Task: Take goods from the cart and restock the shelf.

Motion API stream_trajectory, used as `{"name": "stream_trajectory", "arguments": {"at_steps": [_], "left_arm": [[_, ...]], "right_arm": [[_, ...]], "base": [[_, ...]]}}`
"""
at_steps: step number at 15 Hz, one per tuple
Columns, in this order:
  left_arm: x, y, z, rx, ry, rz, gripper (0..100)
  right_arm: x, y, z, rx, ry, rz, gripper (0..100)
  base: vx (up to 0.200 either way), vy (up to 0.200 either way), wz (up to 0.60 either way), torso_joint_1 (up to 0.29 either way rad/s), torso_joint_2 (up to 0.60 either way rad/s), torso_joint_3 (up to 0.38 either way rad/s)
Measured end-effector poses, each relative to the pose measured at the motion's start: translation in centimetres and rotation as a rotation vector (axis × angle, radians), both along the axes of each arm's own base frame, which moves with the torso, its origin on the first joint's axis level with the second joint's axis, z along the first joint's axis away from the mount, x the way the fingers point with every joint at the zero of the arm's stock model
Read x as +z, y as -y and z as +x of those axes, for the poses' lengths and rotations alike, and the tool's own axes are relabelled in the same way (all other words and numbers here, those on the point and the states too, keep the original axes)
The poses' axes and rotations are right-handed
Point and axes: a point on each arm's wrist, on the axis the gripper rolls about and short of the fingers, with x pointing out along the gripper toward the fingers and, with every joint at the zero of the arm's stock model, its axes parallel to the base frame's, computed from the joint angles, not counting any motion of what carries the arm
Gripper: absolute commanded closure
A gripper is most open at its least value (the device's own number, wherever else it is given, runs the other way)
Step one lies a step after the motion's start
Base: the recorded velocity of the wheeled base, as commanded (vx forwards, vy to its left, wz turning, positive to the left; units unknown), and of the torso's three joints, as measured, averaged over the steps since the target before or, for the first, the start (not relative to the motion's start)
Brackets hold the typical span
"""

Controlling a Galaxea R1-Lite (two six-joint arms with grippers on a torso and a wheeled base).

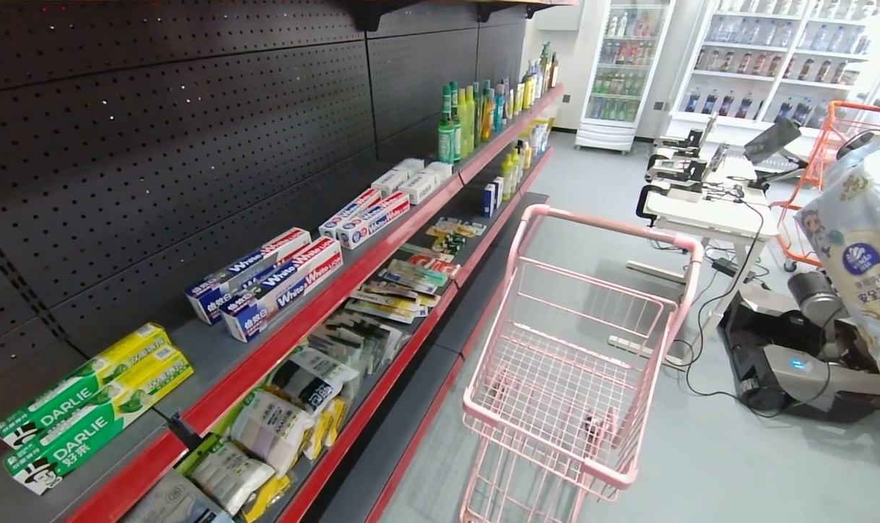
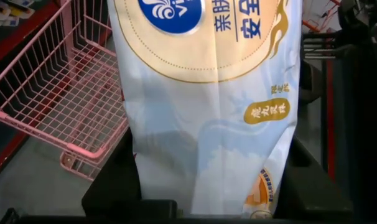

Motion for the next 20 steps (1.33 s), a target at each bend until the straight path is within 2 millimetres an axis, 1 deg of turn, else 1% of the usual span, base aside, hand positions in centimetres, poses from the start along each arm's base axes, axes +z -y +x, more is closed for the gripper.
{"name": "stream_trajectory", "arguments": {"at_steps": [6, 12, 16, 20], "left_arm": [[0.00, 0.00, 0.00, 0.000, 0.000, 0.000, 0], [0.00, 0.00, 0.00, 0.000, 0.000, 0.000, 0], [0.00, 0.00, 0.00, -0.001, 0.000, 0.000, 0], [0.00, 0.00, 0.00, 0.000, 0.000, 0.000, 0]], "right_arm": [[-0.43, -0.02, -0.11, 0.004, -0.014, -0.008, 100], [-0.46, 0.00, -0.08, 0.010, -0.022, -0.031, 100], [-0.49, 0.03, -0.10, 0.008, -0.025, -0.040, 100], [-1.00, -0.01, -0.32, 0.012, -0.037, -0.041, 100]], "base": [[0.000, 0.000, 0.00, 0.146, -0.30, -0.158], [0.000, 0.000, 0.00, 0.081, -0.16, -0.082], [0.000, 0.000, 0.60, 0.000, -0.01, 0.000], [0.000, 0.000, 0.60, 0.008, 0.00, 0.000]]}}
